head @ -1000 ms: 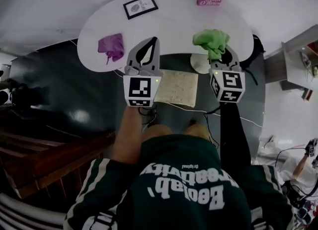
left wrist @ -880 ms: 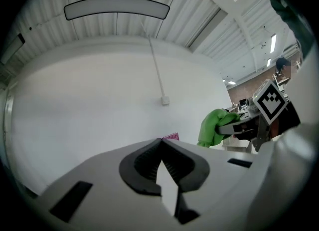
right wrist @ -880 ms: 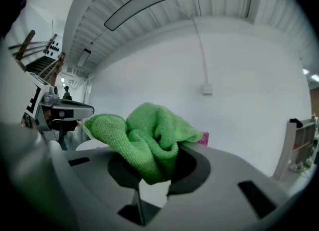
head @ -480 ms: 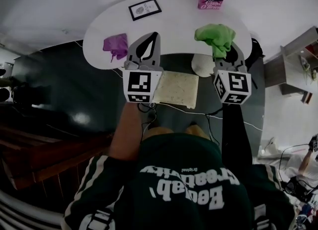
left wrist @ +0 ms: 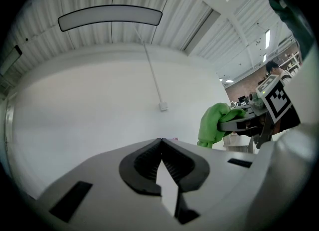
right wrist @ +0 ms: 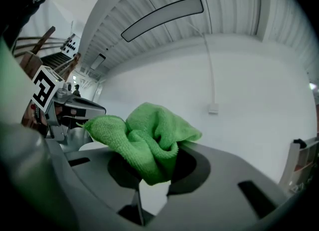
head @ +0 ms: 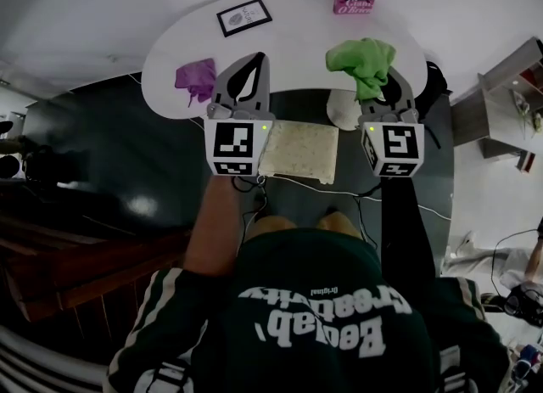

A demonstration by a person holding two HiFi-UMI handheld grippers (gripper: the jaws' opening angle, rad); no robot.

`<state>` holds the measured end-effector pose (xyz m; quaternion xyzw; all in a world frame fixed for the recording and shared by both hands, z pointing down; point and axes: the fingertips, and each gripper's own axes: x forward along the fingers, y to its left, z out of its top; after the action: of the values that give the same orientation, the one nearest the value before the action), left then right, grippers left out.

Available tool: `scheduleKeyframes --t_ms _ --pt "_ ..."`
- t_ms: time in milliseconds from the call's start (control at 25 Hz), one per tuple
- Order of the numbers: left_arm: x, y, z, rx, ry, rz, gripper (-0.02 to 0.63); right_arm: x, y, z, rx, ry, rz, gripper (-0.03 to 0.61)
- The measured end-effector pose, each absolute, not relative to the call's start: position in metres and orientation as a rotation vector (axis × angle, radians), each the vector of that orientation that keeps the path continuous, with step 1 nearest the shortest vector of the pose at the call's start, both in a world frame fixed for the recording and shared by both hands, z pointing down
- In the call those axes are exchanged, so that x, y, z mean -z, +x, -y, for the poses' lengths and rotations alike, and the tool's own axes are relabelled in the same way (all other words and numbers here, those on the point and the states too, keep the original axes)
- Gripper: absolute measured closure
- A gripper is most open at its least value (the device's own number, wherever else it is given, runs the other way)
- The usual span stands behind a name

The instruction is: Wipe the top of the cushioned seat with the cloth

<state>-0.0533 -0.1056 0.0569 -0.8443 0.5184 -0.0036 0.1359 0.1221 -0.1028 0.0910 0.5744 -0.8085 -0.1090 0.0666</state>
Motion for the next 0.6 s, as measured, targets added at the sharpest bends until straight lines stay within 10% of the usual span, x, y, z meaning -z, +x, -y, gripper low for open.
scheduleKeyframes --t_ms 600 --pt "-0.049 -0.046 0.103 -0.022 -2.437 -1.531 0.598 -0.085 0.134 0.098 0.305 1.771 2.448 0.488"
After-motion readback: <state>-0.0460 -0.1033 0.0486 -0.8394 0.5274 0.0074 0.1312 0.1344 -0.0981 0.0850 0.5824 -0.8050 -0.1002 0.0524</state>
